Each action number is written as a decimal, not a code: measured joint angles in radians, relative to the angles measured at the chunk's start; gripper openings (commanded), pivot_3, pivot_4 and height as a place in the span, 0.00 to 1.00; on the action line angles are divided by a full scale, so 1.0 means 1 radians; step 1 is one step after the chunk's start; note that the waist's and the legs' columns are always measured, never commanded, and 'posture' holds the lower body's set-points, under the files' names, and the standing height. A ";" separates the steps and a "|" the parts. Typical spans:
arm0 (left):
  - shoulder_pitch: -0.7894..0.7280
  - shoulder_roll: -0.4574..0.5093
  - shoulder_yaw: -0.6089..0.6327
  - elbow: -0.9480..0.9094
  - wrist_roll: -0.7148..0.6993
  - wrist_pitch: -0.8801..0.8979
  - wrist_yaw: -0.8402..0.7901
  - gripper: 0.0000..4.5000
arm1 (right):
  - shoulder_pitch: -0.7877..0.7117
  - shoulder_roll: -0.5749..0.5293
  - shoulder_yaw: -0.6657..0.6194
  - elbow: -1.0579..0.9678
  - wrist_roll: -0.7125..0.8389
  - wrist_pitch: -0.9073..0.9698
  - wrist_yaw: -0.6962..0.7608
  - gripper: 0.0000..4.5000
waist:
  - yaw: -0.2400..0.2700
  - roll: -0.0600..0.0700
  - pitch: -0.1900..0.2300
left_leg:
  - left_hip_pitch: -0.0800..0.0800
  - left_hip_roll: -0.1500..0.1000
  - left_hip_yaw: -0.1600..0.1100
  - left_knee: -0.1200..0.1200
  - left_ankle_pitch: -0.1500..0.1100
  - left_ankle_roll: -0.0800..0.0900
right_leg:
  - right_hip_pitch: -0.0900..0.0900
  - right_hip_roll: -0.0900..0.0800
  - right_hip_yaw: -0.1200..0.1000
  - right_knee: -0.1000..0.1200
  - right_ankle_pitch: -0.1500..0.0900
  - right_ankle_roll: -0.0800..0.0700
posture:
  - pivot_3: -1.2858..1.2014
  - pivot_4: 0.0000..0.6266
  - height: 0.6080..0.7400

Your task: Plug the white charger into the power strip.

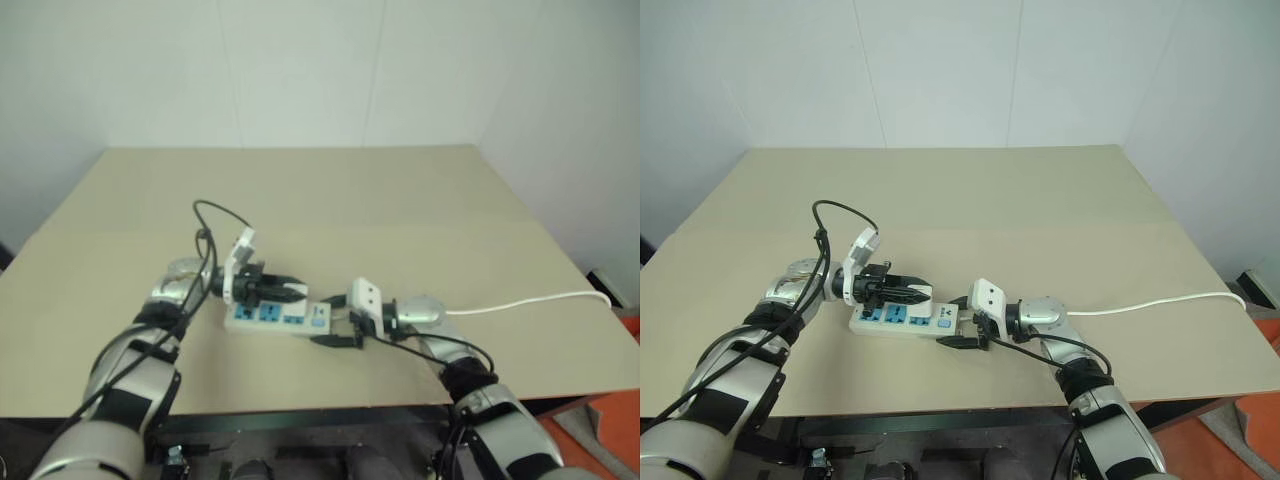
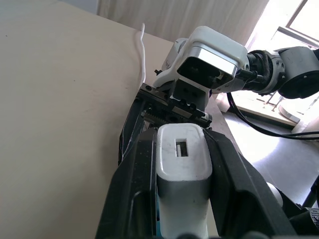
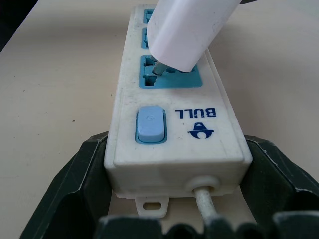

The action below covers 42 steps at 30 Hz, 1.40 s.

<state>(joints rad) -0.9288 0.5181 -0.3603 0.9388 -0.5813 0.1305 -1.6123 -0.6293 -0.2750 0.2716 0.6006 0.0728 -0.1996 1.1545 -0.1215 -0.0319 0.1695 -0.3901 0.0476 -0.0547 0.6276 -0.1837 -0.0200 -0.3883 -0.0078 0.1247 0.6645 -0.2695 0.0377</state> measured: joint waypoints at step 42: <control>0.091 -0.035 0.024 0.077 0.104 -0.561 0.000 0.23 | -0.020 0.009 0.002 0.033 -0.022 0.049 -0.010 0.76 | 0.002 0.008 -0.015 | 0.008 0.000 0.000 -0.001 0.000 0.000 | 0.006 0.000 0.002 -0.001 0.000 0.000 | 0.52 0.24 1.00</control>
<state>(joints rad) -0.8382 0.4829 -0.3363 1.0163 -0.4778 -0.4306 -1.6121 -0.6491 -0.2662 0.2732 0.6333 0.0508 -0.1506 1.1449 -0.1197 -0.0239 0.1549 -0.3820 0.0475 -0.0543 0.6267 -0.1838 -0.0201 -0.3819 -0.0074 0.1263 0.6637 -0.2700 0.0375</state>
